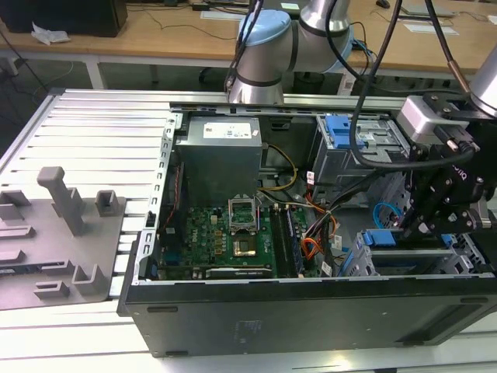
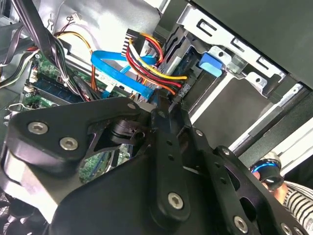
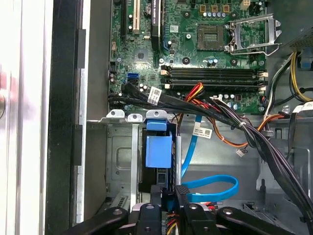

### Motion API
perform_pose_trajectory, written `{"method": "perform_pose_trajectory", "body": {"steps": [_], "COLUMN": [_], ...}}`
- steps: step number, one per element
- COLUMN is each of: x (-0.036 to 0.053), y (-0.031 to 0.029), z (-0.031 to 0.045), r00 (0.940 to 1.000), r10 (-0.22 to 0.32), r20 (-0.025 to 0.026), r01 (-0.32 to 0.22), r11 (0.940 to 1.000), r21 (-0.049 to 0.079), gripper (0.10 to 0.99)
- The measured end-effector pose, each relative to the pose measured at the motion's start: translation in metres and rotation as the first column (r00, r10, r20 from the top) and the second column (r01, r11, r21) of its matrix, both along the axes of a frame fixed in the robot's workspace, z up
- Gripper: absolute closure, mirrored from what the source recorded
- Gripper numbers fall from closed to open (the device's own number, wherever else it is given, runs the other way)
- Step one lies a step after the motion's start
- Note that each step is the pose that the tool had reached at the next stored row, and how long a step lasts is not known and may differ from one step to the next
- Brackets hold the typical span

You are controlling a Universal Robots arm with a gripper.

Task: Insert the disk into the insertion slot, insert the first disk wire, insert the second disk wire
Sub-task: 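Insert the second disk wire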

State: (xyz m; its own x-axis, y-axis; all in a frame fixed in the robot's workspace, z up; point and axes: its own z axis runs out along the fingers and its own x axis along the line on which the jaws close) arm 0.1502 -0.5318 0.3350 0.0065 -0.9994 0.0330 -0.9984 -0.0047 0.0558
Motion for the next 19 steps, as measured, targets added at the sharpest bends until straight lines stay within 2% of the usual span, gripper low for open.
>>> {"method": "perform_pose_trajectory", "body": {"steps": [1,3,6,7,8,9,11,13,15,19], "x": [0.0000,0.0000,-0.0001,-0.0001,-0.0001,-0.0002,-0.0044,-0.0128,-0.0139,-0.0118], "y": [-0.0001,0.0000,0.0009,0.0011,0.0012,0.0012,0.0012,0.0012,0.0011,0.0012], "z": [0.0013,0.0109,0.0211,0.0246,0.0291,0.0309,0.0310,0.0308,0.0306,0.0216], "r00": [1.0000,1.0000,1.0000,1.0000,1.0000,1.0000,1.0000,1.0000,1.0000,1.0000], "r10": [0.000,0.000,0.000,0.000,0.000,0.000,0.000,0.000,0.000,0.002], "r20": [0.0000,0.0000,0.0000,0.0000,0.0000,0.0000,0.0000,0.0002,0.0002,-0.0001], "r01": [0.000,0.000,0.000,0.000,0.000,0.000,0.000,0.000,0.000,-0.002], "r11": [1.0000,1.0000,1.0000,1.0000,1.0000,1.0000,1.0000,1.0000,1.0000,1.0000], "r21": [0.000,0.000,0.000,0.000,0.000,0.000,0.001,0.001,0.001,0.001], "gripper": [0.851,0.851,0.851,0.867,0.980,0.980,0.980,0.980,0.980,0.980]}}
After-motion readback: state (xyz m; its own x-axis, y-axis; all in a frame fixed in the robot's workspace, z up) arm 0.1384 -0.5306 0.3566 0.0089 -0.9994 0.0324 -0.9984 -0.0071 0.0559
